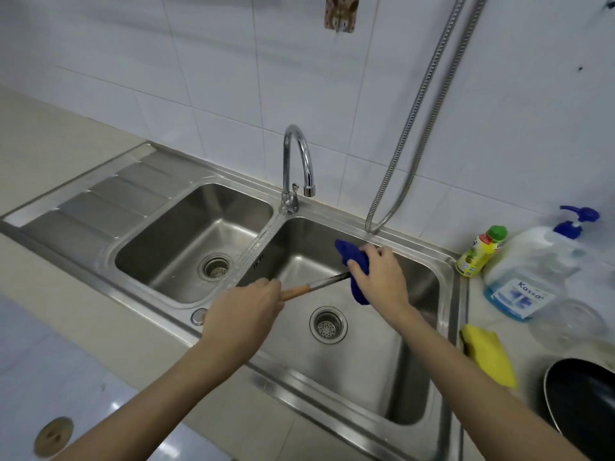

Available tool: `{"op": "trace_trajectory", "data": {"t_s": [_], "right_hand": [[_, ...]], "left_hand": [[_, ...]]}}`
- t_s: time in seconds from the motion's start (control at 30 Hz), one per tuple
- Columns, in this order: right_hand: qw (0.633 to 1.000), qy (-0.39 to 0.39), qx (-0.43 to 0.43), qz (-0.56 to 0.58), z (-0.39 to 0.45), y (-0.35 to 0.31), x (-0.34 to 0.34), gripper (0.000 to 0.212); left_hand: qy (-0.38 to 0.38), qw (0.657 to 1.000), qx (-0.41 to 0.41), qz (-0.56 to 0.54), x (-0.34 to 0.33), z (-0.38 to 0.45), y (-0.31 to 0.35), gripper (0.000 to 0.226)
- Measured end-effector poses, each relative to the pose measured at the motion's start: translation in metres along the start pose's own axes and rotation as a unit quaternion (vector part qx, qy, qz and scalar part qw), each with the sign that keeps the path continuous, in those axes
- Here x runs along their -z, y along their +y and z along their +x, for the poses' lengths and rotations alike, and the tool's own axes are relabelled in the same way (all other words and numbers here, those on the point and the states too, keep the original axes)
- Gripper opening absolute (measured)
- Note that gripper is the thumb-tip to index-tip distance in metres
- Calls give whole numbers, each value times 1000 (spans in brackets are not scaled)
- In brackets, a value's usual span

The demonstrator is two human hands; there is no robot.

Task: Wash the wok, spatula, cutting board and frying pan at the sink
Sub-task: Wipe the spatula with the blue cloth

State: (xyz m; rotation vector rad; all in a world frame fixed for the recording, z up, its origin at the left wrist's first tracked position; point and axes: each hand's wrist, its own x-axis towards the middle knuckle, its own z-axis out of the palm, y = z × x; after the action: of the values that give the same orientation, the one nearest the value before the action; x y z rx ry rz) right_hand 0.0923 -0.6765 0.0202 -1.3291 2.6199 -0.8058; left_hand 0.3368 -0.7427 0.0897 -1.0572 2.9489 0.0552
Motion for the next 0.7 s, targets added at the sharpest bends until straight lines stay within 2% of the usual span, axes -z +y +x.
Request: {"op": "trace_trajectory", "data": {"t_s": [0.07,0.23,0.3,0.37,0.43,0.5,0.63,0.7], "right_hand": [[994,28,100,-28,-18,-16,-13,36],[982,61,181,-5,-39,-29,-24,42],[965,68,247,-56,-37,-27,-24,40],[952,74,272,-117,-25,-15,-18,36],[955,97,235,-155,-11,1,-8,34],[953,119,212,-179,-2,15,2,34],[945,154,215,-191,3,34,16,36],[953,173,172,-180,7,43,22,35]], "left_hand": [[-19,1000,10,11,1,4,4,25],[-42,995,64,-65,-6,1,9,27],[-71,988,70,-118,-10,-2,12,31],[-111,970,83,-200,-10,-5,15,33],[-151,916,127,-349,-6,-7,16,30],[-191,839,163,-483,-1,-10,20,29],[-269,703,203,-626,10,-9,23,32],[-304,659,212,-655,16,-8,24,31]]}}
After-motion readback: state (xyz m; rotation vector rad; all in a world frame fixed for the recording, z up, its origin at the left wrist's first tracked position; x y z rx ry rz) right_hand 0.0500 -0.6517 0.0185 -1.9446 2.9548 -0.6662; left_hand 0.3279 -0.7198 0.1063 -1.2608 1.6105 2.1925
